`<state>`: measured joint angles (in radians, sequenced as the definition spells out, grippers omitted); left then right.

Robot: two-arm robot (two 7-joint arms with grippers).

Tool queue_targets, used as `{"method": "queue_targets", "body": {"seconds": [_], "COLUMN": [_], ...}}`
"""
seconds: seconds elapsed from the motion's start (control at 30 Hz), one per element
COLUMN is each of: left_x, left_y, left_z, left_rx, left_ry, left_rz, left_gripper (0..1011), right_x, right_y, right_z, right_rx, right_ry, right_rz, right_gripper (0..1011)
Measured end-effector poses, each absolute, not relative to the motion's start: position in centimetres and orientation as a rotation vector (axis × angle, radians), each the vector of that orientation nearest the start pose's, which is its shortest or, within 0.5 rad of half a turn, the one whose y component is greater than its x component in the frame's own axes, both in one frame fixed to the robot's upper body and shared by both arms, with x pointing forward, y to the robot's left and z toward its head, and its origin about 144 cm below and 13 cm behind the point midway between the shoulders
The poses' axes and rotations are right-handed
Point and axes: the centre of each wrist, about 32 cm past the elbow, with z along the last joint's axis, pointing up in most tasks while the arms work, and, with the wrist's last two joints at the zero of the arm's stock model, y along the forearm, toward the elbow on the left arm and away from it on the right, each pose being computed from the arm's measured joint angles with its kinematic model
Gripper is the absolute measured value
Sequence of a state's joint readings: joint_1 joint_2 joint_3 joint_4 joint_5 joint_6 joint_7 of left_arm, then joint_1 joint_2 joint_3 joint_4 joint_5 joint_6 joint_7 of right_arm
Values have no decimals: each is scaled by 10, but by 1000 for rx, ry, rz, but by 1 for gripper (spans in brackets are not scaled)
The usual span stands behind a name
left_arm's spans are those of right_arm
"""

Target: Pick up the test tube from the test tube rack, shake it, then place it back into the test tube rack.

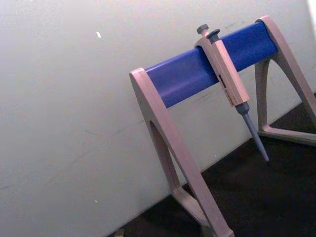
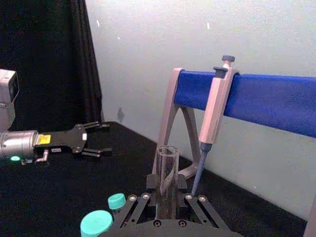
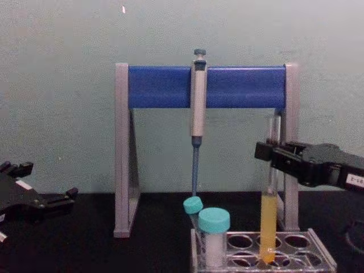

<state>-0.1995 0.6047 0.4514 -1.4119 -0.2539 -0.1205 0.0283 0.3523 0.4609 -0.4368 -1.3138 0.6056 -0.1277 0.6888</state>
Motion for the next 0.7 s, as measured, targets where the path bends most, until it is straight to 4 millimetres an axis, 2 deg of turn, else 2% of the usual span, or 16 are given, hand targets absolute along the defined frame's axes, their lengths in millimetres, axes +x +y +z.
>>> {"method": "queue_targets", "body": {"seconds": [0.7], "left_x": [489], "left_y": [310], "left_z": [1140], "left_rx": [304], "left_ry": [-285], "left_rz": [1248], "left_gripper": [1001], "right_x": [542], "right_y": [-273], "right_z": [1161], "right_rx": [27], "right_ry": [11], "right_rz": [-623], "right_gripper": [232]}}
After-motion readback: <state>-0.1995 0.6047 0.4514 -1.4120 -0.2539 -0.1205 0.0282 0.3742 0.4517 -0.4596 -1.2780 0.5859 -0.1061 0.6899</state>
